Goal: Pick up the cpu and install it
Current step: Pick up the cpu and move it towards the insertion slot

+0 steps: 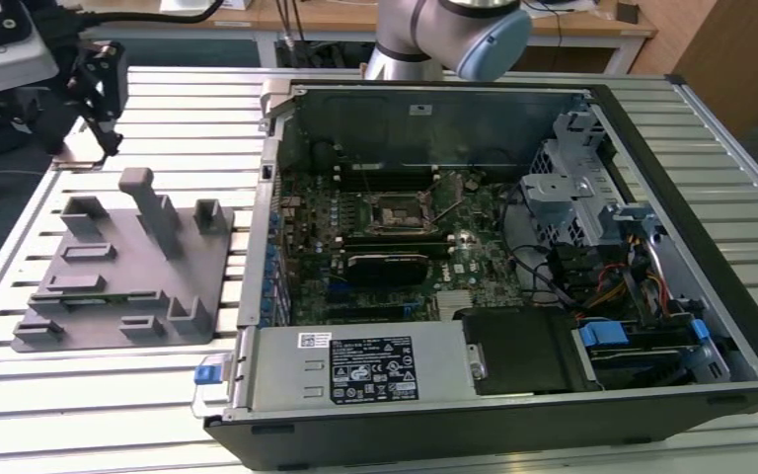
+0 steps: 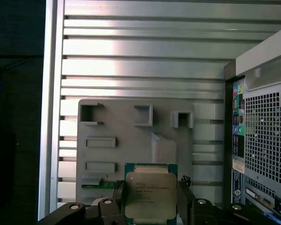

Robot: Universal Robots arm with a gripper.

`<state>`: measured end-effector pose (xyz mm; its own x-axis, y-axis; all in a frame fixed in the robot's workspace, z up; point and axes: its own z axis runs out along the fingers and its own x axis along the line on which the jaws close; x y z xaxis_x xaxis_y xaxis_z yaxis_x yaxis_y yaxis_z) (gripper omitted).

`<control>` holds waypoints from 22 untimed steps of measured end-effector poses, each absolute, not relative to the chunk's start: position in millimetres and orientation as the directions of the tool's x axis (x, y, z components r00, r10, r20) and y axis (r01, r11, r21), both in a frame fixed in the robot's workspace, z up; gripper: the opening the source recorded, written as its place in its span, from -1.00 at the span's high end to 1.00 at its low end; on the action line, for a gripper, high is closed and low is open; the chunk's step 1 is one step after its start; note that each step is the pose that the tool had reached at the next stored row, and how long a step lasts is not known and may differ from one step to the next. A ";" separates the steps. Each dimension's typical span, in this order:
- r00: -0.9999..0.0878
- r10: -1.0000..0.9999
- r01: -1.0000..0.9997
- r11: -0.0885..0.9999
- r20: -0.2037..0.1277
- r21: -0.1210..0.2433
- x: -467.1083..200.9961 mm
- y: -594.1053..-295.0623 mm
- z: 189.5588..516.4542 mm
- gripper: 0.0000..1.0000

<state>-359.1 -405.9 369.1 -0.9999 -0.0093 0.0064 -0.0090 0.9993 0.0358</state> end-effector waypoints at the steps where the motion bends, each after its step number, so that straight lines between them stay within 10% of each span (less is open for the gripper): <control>1: -1.000 -0.009 -0.009 0.999 0.006 0.036 -355.2 -405.9 369.1 -0.05; 22: -1.000 -0.009 -0.009 0.999 0.006 0.036 -276.4 -405.9 369.2 -0.05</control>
<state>-276.4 -405.9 369.2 -0.9999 -0.0092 0.0064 -0.0090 0.9993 0.0357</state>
